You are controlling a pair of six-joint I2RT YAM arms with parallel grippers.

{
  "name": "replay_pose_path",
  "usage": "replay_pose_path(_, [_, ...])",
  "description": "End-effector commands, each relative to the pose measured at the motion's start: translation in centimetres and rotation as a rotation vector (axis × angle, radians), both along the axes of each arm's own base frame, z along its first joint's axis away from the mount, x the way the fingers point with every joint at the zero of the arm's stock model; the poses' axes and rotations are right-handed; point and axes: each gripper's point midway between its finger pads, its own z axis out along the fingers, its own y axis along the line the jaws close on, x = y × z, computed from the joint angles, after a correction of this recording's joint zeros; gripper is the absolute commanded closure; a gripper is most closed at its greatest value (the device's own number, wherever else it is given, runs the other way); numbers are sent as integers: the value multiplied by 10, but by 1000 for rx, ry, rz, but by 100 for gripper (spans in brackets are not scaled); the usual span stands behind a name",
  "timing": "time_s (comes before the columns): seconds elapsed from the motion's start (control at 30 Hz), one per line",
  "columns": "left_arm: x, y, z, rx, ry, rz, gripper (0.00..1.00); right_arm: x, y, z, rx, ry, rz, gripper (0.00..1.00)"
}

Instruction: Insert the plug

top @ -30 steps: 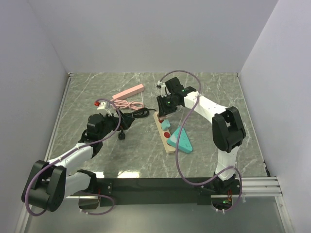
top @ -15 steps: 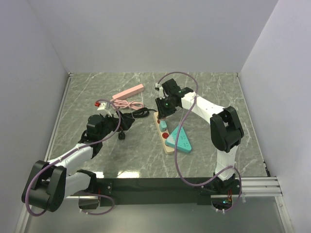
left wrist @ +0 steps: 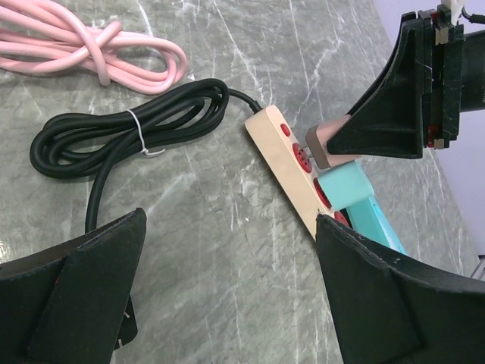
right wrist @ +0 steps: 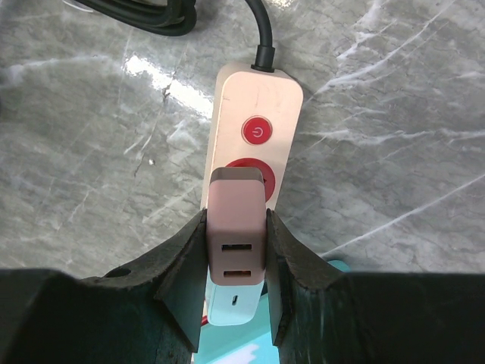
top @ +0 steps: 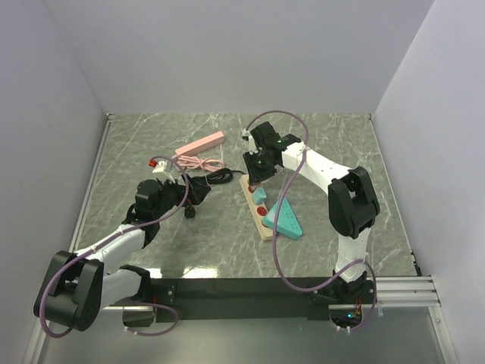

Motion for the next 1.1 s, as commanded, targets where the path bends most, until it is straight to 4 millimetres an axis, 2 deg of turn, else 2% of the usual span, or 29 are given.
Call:
replay_pose_path(0.0, [0, -1, 17, -16, -80, -18, 1, -7, -12, 2, -72, 13, -10, 100])
replay_pose_path(0.27, [-3, -2, 18, -19, -84, -24, 1, -10, -9, -7, -129, 28, 7, 100])
replay_pose_path(0.47, [-4, -1, 19, -18, -86, -25, 1, -12, -11, -5, -143, 35, 22, 100])
replay_pose_path(0.63, [-4, -4, 20, -25, -88, -36, 1, -16, -10, -3, -137, 50, 54, 100])
replay_pose_path(0.83, [-5, -6, 19, -33, -84, -53, 1, -9, -3, 4, -88, 78, 100, 100])
replay_pose_path(1.07, [-5, -4, 22, -28, -95, -40, 1, -12, 4, -3, -59, 109, 116, 100])
